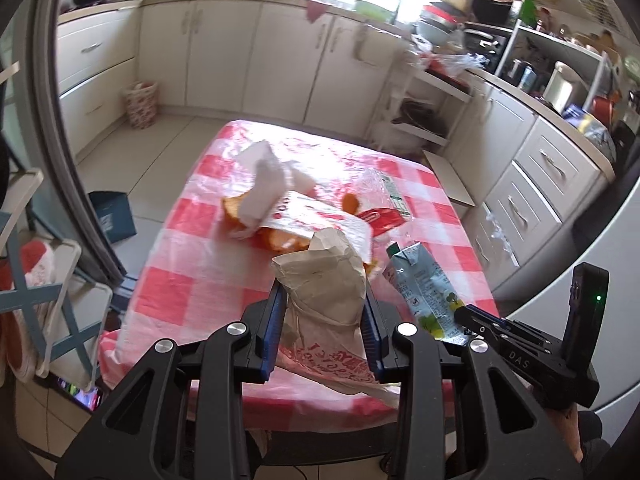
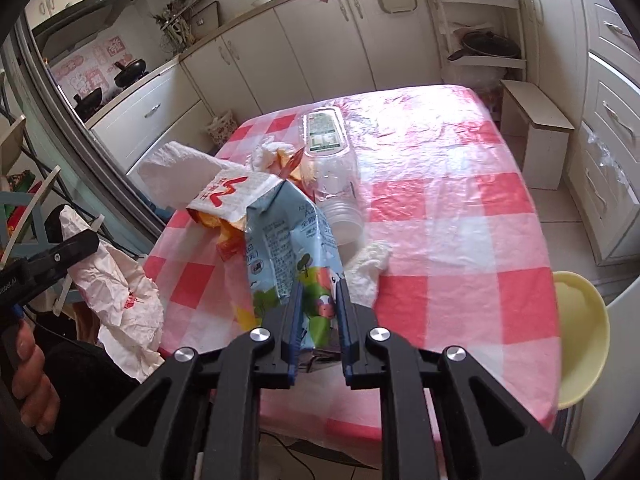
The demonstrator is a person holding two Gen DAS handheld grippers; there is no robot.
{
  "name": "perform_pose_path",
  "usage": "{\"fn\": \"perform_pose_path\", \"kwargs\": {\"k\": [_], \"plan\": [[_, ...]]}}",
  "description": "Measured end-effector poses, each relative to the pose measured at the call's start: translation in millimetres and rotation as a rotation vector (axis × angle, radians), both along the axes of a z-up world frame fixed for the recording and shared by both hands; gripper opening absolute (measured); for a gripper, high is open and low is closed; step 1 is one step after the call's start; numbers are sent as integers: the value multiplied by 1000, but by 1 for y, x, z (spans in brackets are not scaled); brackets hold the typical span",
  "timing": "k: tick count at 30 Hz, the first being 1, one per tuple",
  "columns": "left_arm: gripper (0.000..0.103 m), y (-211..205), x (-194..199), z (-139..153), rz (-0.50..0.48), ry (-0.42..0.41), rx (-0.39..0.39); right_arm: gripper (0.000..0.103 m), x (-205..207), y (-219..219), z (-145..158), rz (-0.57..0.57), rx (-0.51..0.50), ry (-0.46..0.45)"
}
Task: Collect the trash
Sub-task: 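Grasp the white plastic bag with the left gripper while the right grasps the juice carton, then carry bag and carton over the yellow bucket and open both grippers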
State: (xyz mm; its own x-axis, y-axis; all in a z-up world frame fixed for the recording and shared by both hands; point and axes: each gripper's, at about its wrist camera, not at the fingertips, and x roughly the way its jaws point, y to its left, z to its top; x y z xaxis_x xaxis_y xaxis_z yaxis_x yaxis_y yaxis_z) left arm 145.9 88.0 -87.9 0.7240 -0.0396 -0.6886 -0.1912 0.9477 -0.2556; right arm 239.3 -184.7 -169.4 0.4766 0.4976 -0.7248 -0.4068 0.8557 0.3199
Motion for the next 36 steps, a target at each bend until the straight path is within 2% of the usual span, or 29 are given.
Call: {"fn": "perform_pose_path", "kwargs": {"k": [5,6,7,8,9,12,14,15,21,25,30,36], "plan": [[33,-9,5,-1,-12,13,0,18,6,-9,-11,-13,-12,45],[33,-10,5,-1,-15,16,0,27,7,-8,-13,-9,-16,54],[33,-11,5,-2,-18,17,0,49,9,-5,-17,-5,-16,69],[33,-13,5,-2,-21,19,1,62,11,-3,-20,-7,-17,79],[33,-14,5,-3,-23,20,4,69,12,-2,-20,-10,-19,81],[33,-14,4,-5,-28,24,3,69,19,10,-33,-2,-31,112],[33,-14,3,-5,-31,25,2,59,21,11,-42,9,-12,145],[33,-14,4,-5,-31,25,2,49,21,13,-44,16,3,154],[33,-15,2,0,-36,12,-10,46,6,10,-27,47,-6,88],[33,-26,-1,7,-58,-6,-12,46,-8,-13,-2,25,39,17],[33,-55,0,18,-116,-27,-15,45,-17,-67,31,-103,56,-100],[33,-111,14,27,-228,-44,-26,45,-26,-161,48,-355,-14,-188]]}}
